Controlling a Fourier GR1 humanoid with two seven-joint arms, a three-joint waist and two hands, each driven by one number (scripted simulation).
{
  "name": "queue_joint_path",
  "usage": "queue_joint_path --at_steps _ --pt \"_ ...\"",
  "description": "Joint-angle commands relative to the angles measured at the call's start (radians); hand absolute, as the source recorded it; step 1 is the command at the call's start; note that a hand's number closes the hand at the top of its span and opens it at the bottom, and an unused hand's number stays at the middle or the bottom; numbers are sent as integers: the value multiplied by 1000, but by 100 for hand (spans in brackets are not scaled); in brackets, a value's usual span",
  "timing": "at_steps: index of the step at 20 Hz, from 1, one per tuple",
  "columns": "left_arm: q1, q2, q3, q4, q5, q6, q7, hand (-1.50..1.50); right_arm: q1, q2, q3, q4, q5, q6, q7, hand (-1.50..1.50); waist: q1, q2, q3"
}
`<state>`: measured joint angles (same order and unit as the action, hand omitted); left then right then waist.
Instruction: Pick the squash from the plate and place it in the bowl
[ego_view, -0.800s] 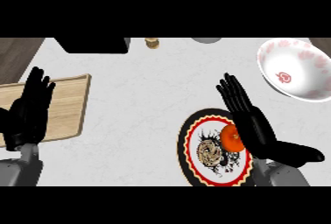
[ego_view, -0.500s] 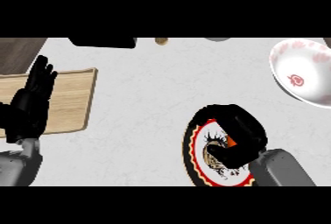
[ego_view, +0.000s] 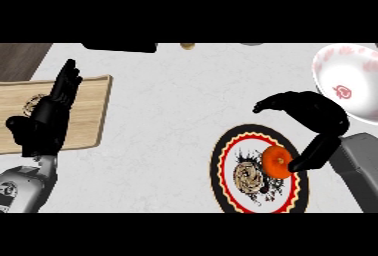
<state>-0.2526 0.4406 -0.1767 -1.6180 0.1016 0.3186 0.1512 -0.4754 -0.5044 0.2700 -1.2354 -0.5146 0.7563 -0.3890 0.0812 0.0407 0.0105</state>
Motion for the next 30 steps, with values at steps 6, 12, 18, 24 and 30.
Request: queue_joint_path --at_steps 6,12,18,24,30 --pt "-33 0 -11 36 -25 -9 4 0 -192 -177 6 13 185 280 -169 -150 -4 -9 -3" --pt "-11 -22 -33 43 -49 7 -10 0 -255 -234 111 -90 421 204 -230 -150 0 -15 -4" --pt "-37 -19 -18 59 -47 -2 2 0 -295 -255 274 -125 574 149 -336 -150 -8 -16 -7" --pt "-33 -28 -13 75 -55 3 -1 0 -281 -315 446 -159 730 16 -498 -150 -27 -21 -7" --pt "-49 -25 1 79 -59 -6 7 0 -299 -311 626 -45 921 -180 -599 -150 -38 -26 -9"
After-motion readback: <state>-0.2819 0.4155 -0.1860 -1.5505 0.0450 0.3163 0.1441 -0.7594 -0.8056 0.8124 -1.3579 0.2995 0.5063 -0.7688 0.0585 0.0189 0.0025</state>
